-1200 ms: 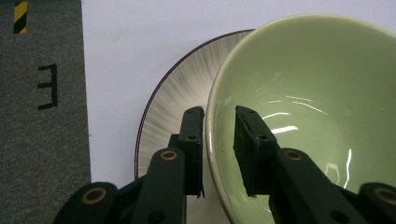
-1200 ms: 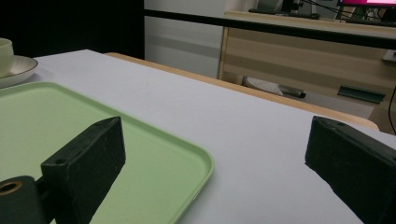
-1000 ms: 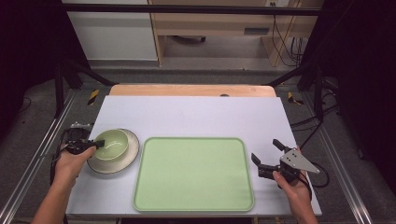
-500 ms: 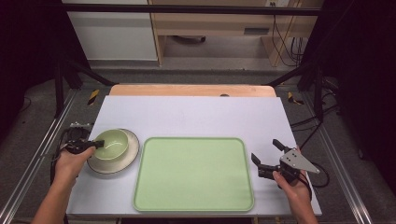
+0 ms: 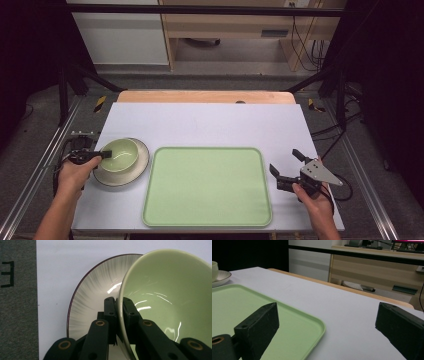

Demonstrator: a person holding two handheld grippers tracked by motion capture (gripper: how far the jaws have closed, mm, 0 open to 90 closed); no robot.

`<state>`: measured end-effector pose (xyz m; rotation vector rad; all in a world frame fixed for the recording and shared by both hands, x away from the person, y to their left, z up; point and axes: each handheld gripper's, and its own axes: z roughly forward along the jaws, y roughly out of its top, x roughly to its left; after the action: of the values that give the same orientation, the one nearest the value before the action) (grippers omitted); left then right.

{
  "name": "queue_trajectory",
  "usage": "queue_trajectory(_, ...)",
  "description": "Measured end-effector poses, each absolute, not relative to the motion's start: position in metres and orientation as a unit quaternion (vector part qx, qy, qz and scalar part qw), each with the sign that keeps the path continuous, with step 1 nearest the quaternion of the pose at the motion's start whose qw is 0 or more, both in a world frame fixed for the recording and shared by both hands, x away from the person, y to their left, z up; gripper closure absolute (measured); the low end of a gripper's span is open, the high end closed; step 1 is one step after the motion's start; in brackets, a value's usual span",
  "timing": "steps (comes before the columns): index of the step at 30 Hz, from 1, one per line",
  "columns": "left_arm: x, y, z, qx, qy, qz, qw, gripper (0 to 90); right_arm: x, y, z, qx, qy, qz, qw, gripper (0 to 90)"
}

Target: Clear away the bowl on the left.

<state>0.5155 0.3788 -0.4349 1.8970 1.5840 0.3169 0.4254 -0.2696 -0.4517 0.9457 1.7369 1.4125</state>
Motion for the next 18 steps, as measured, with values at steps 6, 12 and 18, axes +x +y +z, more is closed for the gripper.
queue_trajectory(6,0.5149,0.3790,-0.4327,0.725,0.599,0.120,0.319,83.7,0.4255,-0.2697,-0.4517,0.365,0.670,0.544,0.349,5.4)
queue_trajectory(12,0.5137,0.3808,-0.4311,0.723,0.596,0.122,0.328,83.5,0.4255,-0.2694,-0.4519,0.366,0.670,0.544,0.348,5.4)
queue_trajectory(18,0.5128,0.3818,-0.4305,0.723,0.593,0.121,0.331,83.4,0.4258,-0.2693,-0.4522,0.366,0.670,0.544,0.348,5.3)
